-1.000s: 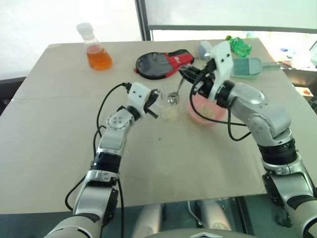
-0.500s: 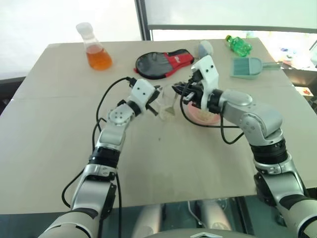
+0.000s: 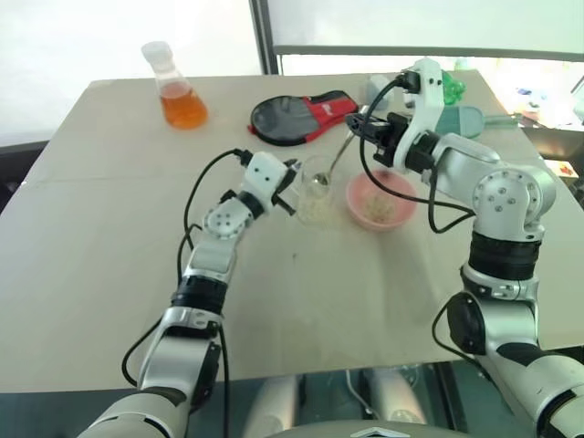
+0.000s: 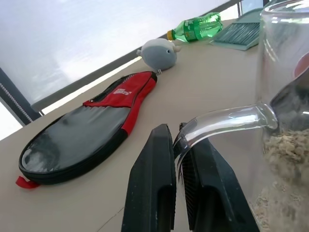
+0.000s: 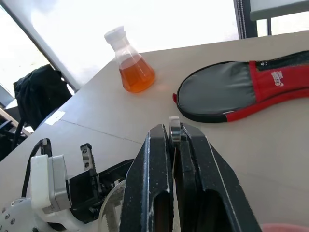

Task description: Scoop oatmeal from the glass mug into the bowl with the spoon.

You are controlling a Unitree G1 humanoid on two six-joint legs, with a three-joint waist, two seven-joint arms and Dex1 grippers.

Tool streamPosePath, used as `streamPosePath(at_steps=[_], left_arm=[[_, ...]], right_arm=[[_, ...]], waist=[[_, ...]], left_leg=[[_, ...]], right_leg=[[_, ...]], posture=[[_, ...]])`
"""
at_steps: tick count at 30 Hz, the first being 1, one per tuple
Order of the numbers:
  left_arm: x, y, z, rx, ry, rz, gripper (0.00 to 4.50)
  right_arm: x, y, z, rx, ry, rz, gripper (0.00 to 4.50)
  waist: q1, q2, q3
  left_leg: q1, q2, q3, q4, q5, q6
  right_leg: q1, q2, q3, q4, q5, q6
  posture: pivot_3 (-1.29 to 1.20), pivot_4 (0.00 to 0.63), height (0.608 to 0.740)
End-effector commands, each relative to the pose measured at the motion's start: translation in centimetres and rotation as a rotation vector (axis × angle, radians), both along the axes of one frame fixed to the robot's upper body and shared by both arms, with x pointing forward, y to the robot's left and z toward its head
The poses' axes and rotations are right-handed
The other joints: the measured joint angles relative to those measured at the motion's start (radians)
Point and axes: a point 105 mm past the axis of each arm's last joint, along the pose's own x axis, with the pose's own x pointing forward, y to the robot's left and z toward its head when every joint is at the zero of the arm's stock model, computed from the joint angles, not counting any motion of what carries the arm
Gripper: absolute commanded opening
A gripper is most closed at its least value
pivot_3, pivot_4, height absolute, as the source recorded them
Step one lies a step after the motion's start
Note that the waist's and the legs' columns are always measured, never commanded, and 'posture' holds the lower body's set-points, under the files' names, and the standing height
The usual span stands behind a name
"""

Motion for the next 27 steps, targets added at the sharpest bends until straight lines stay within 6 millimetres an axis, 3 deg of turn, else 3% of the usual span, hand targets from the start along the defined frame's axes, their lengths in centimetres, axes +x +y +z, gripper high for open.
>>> streamPosePath(at_steps=[1, 14, 27], left_arm=[[-0.1, -0.3, -0.2, -0.019, -0.005, -0.013, 0.09], [0.0, -1.1, -1.0, -0.042, 0.014, -0.041, 0.09], [0.3, -1.5, -1.7, -0.083, 0.029, -0.032, 0.09]], right_arm=[[-0.7, -0.2, 1.7, 0.052, -0.023, 0.005, 0.00], [-1.0, -2.4, 2.0, 0.236, 0.114, -0.029, 0.00], [-0.6, -5.1, 1.1, 0.383, 0.232, -0.117, 0.00]], waist=[[0.000, 0.000, 0.000], [0.000, 0.000, 0.000], [0.000, 0.001, 0.000]], left_leg=[[0.000, 0.000, 0.000, 0.000, 0.000, 0.000], [0.000, 0.000, 0.000, 0.000, 0.000, 0.000], [0.001, -0.001, 0.000, 0.001, -0.001, 0.003]], right_leg=[[0.000, 0.000, 0.000, 0.000, 0.000, 0.000], [0.000, 0.000, 0.000, 0.002, 0.000, 0.000], [0.000, 0.000, 0.000, 0.005, 0.000, 0.000]], posture=[[0.00, 0.150, 0.740], [0.00, 0.150, 0.740], [0.00, 0.150, 0.740]])
